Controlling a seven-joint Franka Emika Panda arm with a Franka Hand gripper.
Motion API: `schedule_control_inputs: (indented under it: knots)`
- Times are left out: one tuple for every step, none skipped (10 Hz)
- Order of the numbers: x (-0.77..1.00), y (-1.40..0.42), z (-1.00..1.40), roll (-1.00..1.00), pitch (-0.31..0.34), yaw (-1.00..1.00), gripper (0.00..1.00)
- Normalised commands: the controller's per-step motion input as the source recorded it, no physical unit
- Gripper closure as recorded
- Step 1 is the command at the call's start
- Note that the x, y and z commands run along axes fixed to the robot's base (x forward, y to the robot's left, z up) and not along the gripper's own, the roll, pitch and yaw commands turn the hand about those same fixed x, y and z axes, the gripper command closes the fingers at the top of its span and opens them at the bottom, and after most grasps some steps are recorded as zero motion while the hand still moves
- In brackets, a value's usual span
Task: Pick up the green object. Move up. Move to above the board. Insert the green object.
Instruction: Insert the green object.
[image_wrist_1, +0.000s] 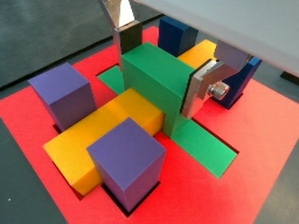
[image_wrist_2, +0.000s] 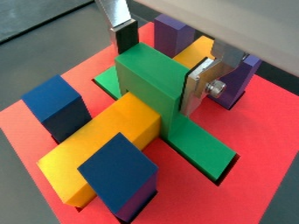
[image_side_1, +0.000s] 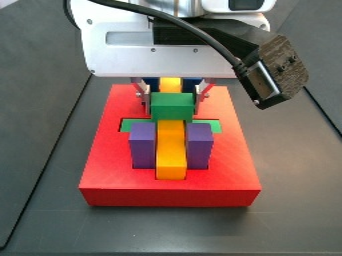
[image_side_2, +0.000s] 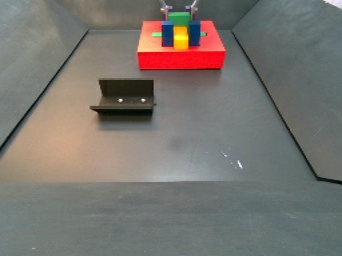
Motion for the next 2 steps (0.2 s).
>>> schedule_control_inputs:
  knots:
    - [0.00, 0.00, -0.07, -0.04, 0.000, 0.00, 1.00]
    - [0.00, 0.00, -0.08, -0.01, -0.003, 0.01, 1.00]
